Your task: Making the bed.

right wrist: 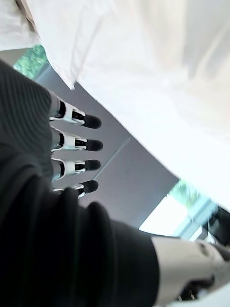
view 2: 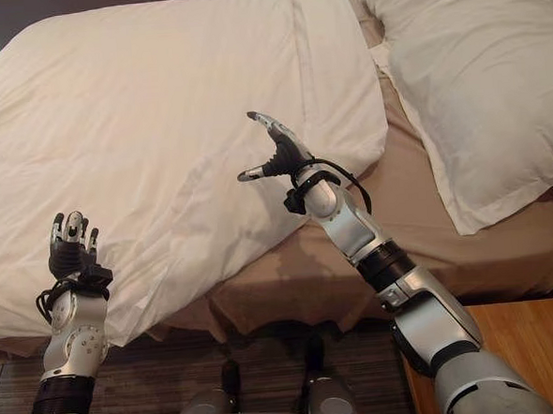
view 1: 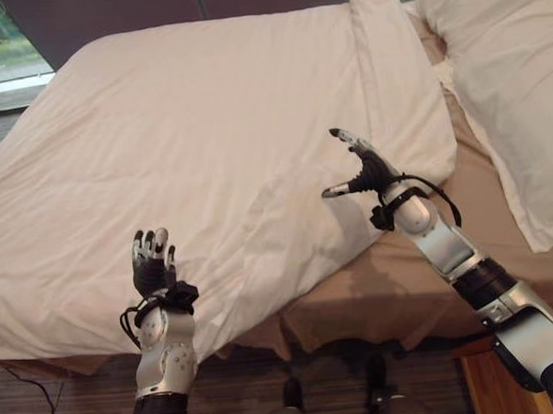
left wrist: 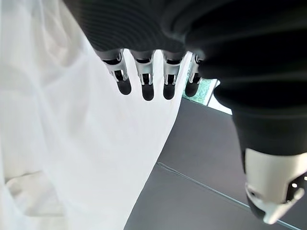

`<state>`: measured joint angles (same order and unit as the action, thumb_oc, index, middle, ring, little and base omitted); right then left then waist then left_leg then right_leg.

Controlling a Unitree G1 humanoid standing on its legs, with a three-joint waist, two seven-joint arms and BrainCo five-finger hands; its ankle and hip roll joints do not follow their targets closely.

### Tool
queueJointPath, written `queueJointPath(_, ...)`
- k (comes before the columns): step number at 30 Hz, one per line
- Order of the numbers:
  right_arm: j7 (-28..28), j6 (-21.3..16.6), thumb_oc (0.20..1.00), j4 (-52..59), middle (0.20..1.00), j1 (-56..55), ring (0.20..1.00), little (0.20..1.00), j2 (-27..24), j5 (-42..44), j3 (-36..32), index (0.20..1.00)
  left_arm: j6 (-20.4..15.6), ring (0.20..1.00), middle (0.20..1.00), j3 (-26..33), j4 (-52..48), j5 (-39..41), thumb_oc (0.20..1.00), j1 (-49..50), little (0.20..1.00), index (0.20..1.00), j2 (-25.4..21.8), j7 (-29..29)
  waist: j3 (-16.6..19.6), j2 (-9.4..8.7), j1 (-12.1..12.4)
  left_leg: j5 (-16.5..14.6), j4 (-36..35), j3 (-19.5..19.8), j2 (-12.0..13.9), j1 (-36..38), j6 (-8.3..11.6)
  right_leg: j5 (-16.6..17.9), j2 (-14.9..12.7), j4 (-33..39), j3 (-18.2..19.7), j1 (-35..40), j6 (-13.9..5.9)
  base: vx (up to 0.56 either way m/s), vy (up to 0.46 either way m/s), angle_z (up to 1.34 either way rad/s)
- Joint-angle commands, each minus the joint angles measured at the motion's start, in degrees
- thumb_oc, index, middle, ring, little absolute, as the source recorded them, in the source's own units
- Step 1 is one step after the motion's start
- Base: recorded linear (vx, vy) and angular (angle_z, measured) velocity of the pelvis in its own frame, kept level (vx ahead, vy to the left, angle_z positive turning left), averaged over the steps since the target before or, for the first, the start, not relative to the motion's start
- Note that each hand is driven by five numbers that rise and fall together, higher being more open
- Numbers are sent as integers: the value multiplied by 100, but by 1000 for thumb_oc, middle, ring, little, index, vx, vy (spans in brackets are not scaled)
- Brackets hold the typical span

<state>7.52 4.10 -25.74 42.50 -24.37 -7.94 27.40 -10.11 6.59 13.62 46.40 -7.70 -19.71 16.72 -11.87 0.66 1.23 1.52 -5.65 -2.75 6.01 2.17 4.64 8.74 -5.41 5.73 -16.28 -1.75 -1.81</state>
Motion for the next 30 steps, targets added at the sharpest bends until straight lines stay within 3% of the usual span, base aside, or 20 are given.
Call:
queueJointPath(1,555,-16,1000,-907,1000,1079,1000,1000,55,-110,101,1000,-426,1000,1000,-523,476,-170,1000,-1205,1000,1000,-1036,47,60,-275,25,-362,65,10,-198,153,-50,-1034,-309,-923,148,55,-276,-94,103,68)
queueJointPath(2,556,-18,1000,-912,1000,1089,1000,1000,53,-109,98,1000,-429,1000,1000,-525,483,-168,1000,-1219,1000,1000,-1038,46,67,-280,25,-345,65,12,-205,127,-55,-1017,-316,-920,148,32,-276,-132,114,65)
queueJointPath(3,735,20,1000,-1225,1000,1393,1000,1000,-44,-263,131,1000,-521,1000,1000,-693,774,-95,1000,-1594,1000,1000,-1103,56,20,-293,-80,-337,65,207,-294,-22,-94,-959,-259,-898,1127,-184,-433,-67,50,54)
queueJointPath(5,818,26,1000,-1233,1000,1425,1000,1000,-45,-373,178,1000,-548,1000,1000,-792,850,-84,1000,-1739,1000,1000,-1094,58,52,-316,-62,-356,65,196,-325,-76,-99,-932,-287,-723,1359,-143,-434,-21,48,48)
queueJointPath(6,876,94,1000,-1343,1000,1655,1000,1000,11,-462,244,1000,-575,1000,1000,-784,960,-71,1000,-1906,1000,1000,-1098,93,58,-335,-1,-345,65,205,-363,-160,-82,-740,-352,-297,1401,-61,-423,43,26,24)
queueJointPath(12,954,148,1000,-1501,1000,2357,1000,1000,180,-587,515,1000,-613,1000,1000,-714,1294,-49,1000,-2153,1000,1000,-1061,371,81,-330,107,-240,65,97,-289,-351,-18,-706,-380,-73,1267,-139,-453,17,-13,-8)
queueJointPath(23,1090,229,1000,-1498,1000,2487,1000,1000,411,-565,503,1000,-674,1000,1000,-803,1220,-128,1000,-2276,1000,1000,-1047,495,-71,-246,122,-76,65,300,-289,-730,41,-702,-371,-73,1101,-360,-418,-10,-30,6)
queueJointPath(30,1076,260,1000,-1722,1000,2434,1000,1000,686,-626,672,1000,-725,1000,1000,-1024,1399,-131,1000,-2666,1000,1000,-1046,617,-190,-98,172,88,65,400,-348,-1160,84,-606,-388,-73,1045,-746,-410,-31,-14,5)
